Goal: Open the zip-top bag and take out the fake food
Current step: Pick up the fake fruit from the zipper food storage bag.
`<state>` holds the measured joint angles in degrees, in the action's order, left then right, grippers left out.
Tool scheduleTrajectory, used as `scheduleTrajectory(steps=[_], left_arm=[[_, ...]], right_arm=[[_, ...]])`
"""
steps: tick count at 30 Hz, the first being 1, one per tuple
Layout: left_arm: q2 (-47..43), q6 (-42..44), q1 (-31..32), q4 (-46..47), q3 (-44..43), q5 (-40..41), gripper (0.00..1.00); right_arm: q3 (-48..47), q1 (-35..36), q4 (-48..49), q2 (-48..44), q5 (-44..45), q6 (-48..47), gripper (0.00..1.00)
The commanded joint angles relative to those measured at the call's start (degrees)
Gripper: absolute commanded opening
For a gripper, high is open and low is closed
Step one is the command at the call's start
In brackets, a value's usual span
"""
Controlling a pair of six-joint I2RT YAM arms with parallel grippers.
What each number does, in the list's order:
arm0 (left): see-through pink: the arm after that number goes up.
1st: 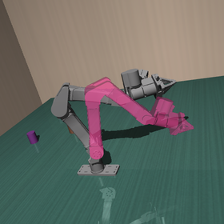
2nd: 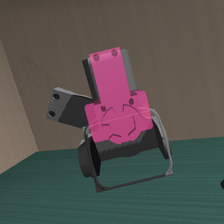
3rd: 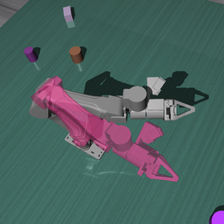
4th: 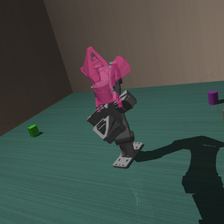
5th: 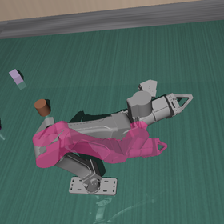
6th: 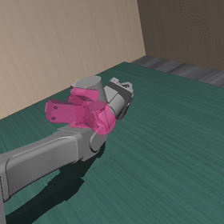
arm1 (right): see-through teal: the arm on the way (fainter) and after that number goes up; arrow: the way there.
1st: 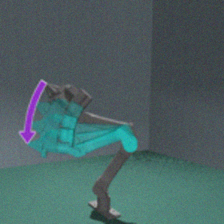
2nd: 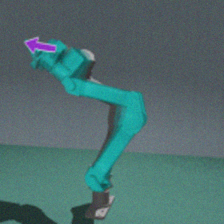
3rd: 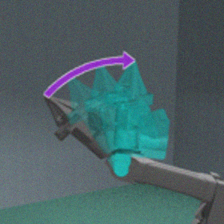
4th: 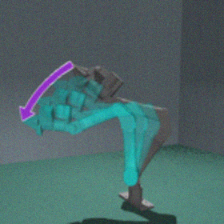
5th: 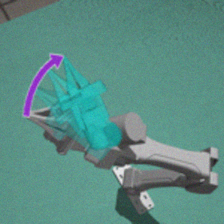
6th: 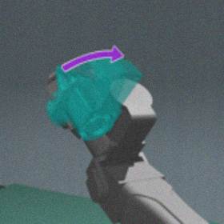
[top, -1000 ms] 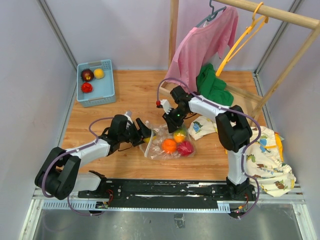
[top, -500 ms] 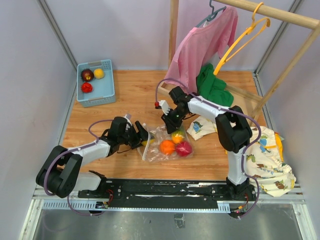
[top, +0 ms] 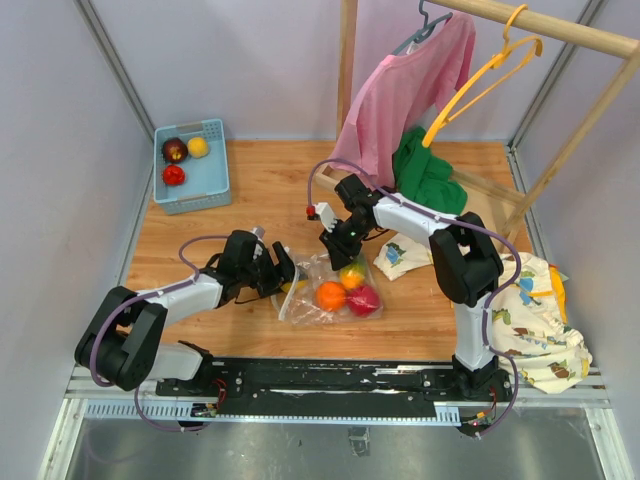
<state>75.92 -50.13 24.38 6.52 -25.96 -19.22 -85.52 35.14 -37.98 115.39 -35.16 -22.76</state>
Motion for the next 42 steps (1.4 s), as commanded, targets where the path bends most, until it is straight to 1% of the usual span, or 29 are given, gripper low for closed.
scheduleTrajectory(steps=[1, 4, 7, 8, 12, 14, 16, 19, 22, 26, 32, 35, 42], left_arm=[[0.0, 2.0, -0.5, -2.6, -1.9, 1.6, 0.80], [-0.1, 2.2, -0.5, -3.0, -2.5, 1.6, 0.83], [-0.1, 2.3, -0.5, -2.9, -3.0, 1.5, 0.84], [-0.1, 2.3, -0.4, -2.9, -3.0, 1.5, 0.83], [-0.8, 2.3, -0.5, -2.3, -3.0, 1.3, 0.73], [-1.2, 2.5, -0.5, -1.8, -2.8, 0.9, 0.66], [-1.3, 2.6, -0.4, -1.1, -2.6, 0.1, 0.61], [-1.4, 2.2, -0.4, 0.5, -2.1, -1.5, 0.59], [-1.6, 1.4, -0.4, 2.9, -1.2, -2.9, 0.60], [-1.3, 0.3, -0.4, 6.2, 0.0, -4.6, 0.61], [0.5, 1.2, -0.4, 5.6, 0.6, -5.6, 0.64], [1.5, 2.5, -0.4, 4.0, 0.6, -5.7, 0.70], [2.7, 4.8, -0.4, 0.8, -0.8, -5.2, 0.80]], right_arm=[[0.2, 0.6, -1.1, -1.6, -1.6, -1.1, 0.29], [0.0, 0.9, -1.4, -1.6, -2.1, -1.2, 0.30], [0.0, 1.1, -1.4, -1.6, -3.5, -1.2, 0.30], [0.0, 1.1, -1.4, -3.0, -4.3, -1.0, 0.30], [-0.3, 1.1, -0.9, -4.4, -8.2, 0.3, 0.34], [-0.6, 1.1, -0.6, -5.2, -9.3, 0.8, 0.36], [-0.7, 1.0, -0.4, -5.8, -10.2, 1.3, 0.37], [-0.7, 1.1, 0.2, -6.5, -11.6, 1.9, 0.40], [-0.2, 1.5, 1.0, -6.1, -12.7, 2.8, 0.40], [0.4, 3.4, 1.1, -3.0, -10.0, 3.2, 0.40], [-1.9, 4.7, 0.4, 2.1, -6.1, 4.4, 0.37], [-2.9, 4.9, -0.3, 3.4, -4.7, 4.3, 0.36], [-2.6, 6.3, -0.5, 3.6, -3.1, 3.5, 0.35]])
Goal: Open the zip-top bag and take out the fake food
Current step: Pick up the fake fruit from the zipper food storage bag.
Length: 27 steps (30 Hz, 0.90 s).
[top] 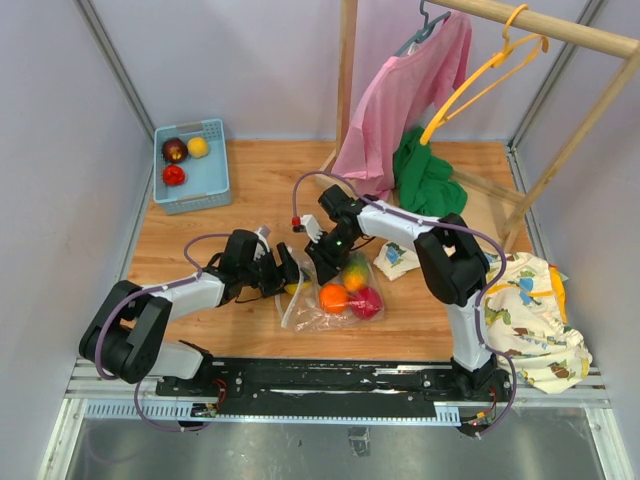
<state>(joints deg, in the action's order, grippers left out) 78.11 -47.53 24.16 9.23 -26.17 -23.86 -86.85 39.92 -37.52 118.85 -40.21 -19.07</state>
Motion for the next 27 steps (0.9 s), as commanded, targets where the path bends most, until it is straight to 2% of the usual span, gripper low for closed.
scheduleTrajectory(steps=[1, 10, 18, 22, 27], left_arm=[[0.5, 2.3, -0.2, -2.2, -0.9, -0.4, 0.81], [0.5, 2.0, -0.2, -3.1, -2.2, 0.6, 0.91], [-0.7, 2.3, -0.3, -4.2, -3.0, 1.7, 0.91], [-0.4, 2.9, -0.3, -5.5, -3.9, 2.8, 0.84], [-0.4, 4.2, -0.2, -7.4, -4.8, 3.8, 0.65]], right_arm=[[-1.3, 1.6, -1.0, 0.1, 2.1, -0.3, 0.35], [-1.3, 1.7, -1.2, 0.2, 2.8, -0.6, 0.35], [-1.7, 1.8, -1.3, 0.7, 2.4, -0.6, 0.35], [-1.7, 1.8, -1.3, 0.6, 2.4, -0.6, 0.35], [-1.4, 1.8, -1.4, 0.4, 2.7, -0.8, 0.35]])
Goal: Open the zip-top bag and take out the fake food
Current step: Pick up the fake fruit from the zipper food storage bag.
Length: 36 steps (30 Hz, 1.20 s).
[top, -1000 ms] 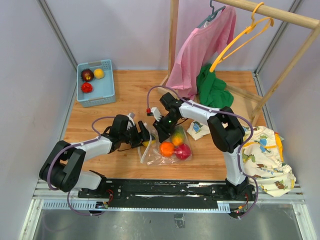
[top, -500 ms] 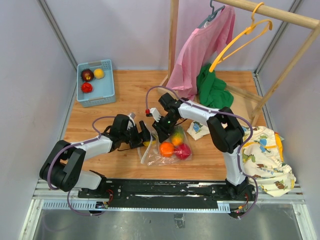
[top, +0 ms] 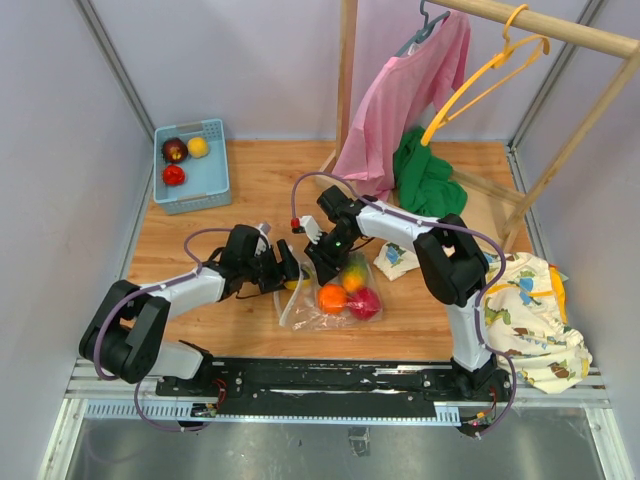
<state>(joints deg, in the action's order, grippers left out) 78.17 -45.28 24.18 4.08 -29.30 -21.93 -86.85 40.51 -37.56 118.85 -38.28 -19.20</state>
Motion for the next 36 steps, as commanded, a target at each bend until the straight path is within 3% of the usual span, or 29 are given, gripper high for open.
scheduleTrajectory(steps=[1, 10, 19, 36], left_arm=[[-0.7, 2.3, -0.3, -2.7, -1.9, 1.9, 0.64], [-6.3, 4.0, -0.3, -6.6, -3.0, 2.9, 0.53], [-11.1, 1.1, -0.6, -5.4, -1.1, -0.4, 0.53], [-22.1, -6.8, -7.6, -1.8, 3.7, -6.4, 0.51]], right_arm=[[-1.4, 1.2, -1.3, 0.3, 0.8, -0.7, 0.35], [-0.9, 1.1, -1.4, -0.5, 2.6, -0.8, 0.35], [-0.8, 1.1, -1.4, 0.1, 5.3, -0.9, 0.34], [-0.5, 1.1, -1.4, 0.3, 6.9, -1.1, 0.34]])
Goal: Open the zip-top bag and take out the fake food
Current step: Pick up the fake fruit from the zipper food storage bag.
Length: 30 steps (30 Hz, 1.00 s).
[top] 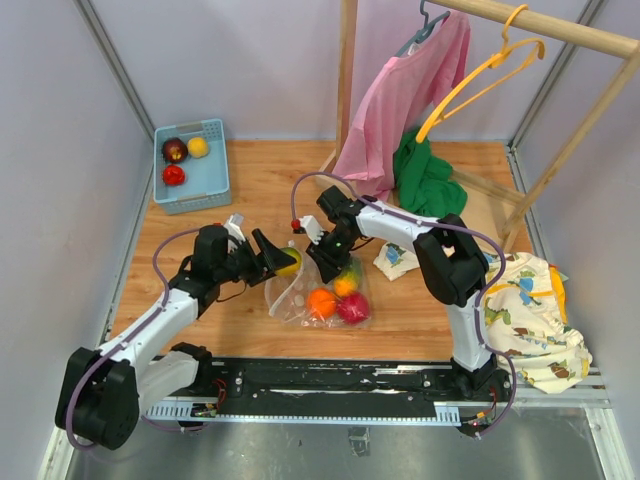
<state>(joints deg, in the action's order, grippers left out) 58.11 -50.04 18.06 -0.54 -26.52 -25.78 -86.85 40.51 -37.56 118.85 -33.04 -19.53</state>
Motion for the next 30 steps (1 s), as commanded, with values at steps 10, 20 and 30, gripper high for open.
scheduleTrajectory(steps=[10, 20, 30], left_arm=[[-3.4, -2.9, -4.3, 5.4, 2.7, -4.5, 0.47], [-3.2, 4.4, -9.5, -1.5, -3.4, -3.2, 0.43], [1.9, 9.4, -16.0, -2.9, -11.6, -3.6, 0.43]], right_arm=[[-0.2, 1.1, -1.5, -0.7, 1.3, -1.3, 0.35], [1.0, 1.1, -1.5, -4.2, -1.8, -3.3, 0.36], [2.6, 0.9, -1.9, -10.0, -4.0, -5.8, 0.42]])
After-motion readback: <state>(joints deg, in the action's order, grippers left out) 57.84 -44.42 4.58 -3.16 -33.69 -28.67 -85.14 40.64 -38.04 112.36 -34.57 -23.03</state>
